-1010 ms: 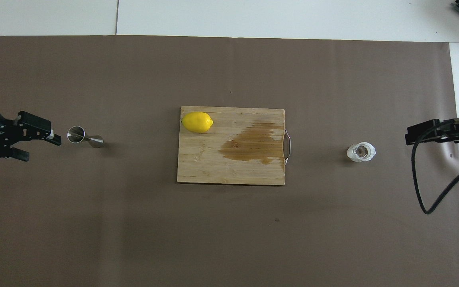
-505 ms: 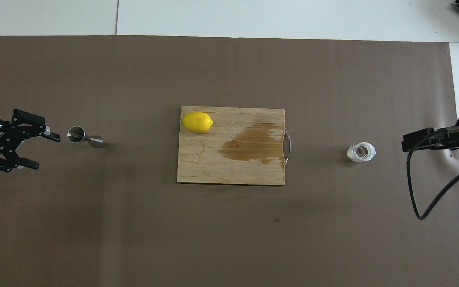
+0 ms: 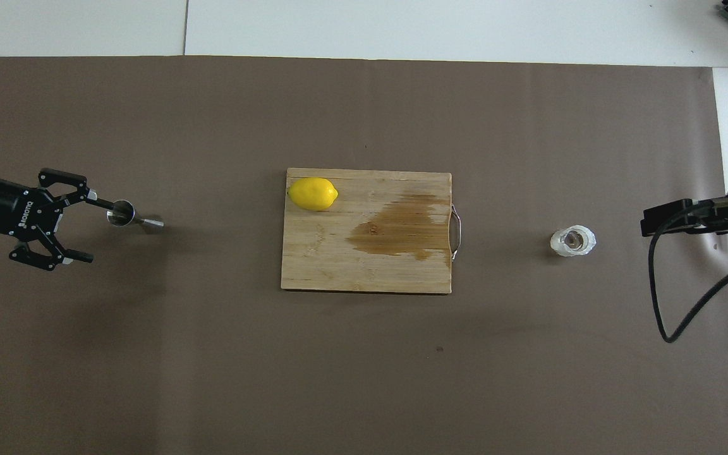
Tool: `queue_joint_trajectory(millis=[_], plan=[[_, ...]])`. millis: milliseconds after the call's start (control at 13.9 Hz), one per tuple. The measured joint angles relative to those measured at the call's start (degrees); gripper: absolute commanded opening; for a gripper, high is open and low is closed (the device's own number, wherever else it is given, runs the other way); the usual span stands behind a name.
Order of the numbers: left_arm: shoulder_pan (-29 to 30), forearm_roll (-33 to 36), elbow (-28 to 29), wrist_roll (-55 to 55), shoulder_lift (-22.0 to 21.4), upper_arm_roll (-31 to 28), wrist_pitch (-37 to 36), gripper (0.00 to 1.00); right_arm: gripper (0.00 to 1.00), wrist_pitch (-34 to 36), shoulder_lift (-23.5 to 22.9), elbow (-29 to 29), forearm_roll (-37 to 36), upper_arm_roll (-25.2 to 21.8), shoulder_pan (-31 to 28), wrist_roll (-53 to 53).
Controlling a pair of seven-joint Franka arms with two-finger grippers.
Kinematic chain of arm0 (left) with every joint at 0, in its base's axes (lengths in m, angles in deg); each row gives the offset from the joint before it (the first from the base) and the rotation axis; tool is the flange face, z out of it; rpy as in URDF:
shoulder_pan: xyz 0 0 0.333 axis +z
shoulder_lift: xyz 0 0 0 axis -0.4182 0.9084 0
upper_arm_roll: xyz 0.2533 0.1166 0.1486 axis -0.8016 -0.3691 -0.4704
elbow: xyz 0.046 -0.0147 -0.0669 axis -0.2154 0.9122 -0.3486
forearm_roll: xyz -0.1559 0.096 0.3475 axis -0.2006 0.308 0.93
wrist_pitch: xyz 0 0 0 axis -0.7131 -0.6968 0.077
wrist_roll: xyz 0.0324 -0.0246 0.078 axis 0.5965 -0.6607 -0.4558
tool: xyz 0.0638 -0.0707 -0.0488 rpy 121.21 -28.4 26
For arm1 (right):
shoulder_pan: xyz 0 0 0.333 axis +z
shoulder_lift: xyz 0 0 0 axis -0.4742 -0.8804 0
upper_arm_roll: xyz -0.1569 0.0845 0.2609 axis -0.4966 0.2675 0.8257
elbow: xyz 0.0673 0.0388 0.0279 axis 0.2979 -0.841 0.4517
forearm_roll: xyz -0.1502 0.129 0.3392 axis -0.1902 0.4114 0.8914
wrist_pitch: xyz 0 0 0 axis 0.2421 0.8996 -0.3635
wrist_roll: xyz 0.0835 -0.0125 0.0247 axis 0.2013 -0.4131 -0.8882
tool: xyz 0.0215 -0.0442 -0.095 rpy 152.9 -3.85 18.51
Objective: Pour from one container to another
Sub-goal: 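Open the left gripper and move it toward the small metal cup, then close the left gripper on the metal cup while the right gripper advances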
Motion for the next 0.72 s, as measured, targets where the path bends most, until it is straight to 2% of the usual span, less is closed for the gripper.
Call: queue_joint_trajectory(millis=[361,722], plan=[[1.49,-6.61,-1.1,-9.78,3.1,-0.44,2.62,1.0,1.0,-0.91,0.04,-0.22,0.0,-0.02,-0.91,-8.1],[1.78,-7.31,-1.45,-14.5,5.1,-0.63,3.47,1.0,1.0,-0.95,0.05,-0.58,0.0,-0.04,-1.09,-20.42]])
